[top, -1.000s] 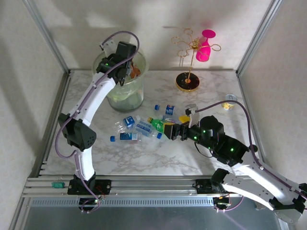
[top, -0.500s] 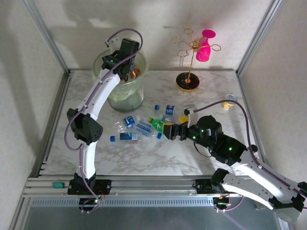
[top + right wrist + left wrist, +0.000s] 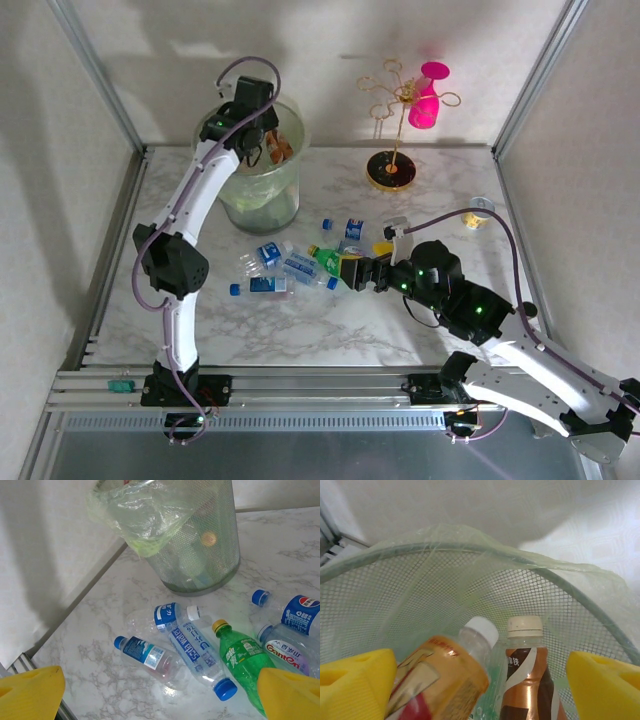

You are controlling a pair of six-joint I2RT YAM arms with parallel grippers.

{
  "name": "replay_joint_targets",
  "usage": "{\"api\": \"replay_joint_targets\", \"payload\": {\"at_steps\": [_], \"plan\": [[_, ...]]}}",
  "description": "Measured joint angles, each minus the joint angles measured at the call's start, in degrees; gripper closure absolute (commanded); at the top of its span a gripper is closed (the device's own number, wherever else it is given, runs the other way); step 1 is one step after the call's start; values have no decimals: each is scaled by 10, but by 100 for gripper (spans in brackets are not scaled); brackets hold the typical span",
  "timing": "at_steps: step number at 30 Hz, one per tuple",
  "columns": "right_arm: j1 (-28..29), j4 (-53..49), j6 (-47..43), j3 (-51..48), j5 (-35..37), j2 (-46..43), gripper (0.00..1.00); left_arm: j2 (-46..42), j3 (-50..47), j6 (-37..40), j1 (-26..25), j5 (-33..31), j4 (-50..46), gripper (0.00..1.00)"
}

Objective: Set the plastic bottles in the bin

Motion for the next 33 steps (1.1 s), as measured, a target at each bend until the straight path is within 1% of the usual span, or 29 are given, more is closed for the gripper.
{"api": "replay_joint_targets", "payload": {"at_steps": [3, 5, 8, 11, 14, 16, 20, 24, 29, 33], "plan": [[0, 0, 3, 0, 0, -1, 1, 0, 0, 0, 3, 18, 0, 15], [0, 0, 4, 0, 0, -4, 1, -1, 0, 2, 3, 27, 0, 18], [0, 0, 4, 0, 3, -10, 1, -24, -34, 4, 0, 34, 14, 20], [0, -9, 4, 2, 20, -6, 2, -99, -145, 10, -4, 42, 60, 21], [0, -20, 7, 8, 42, 7, 2, -205, -264, 17, -16, 53, 112, 22], [0, -26, 8, 13, 51, 18, 2, -269, -315, 19, -23, 66, 143, 22], [0, -40, 7, 26, 65, 46, 4, -389, -392, 19, -27, 116, 203, 23], [0, -54, -2, 50, 60, 103, 8, -485, -465, 19, -33, 162, 236, 25], [0, -57, -18, 68, 22, 176, 13, -572, -551, 11, -34, 219, 241, 25], [7, -63, -38, 89, -7, 229, 14, -630, -615, -23, -34, 229, 235, 23]]}}
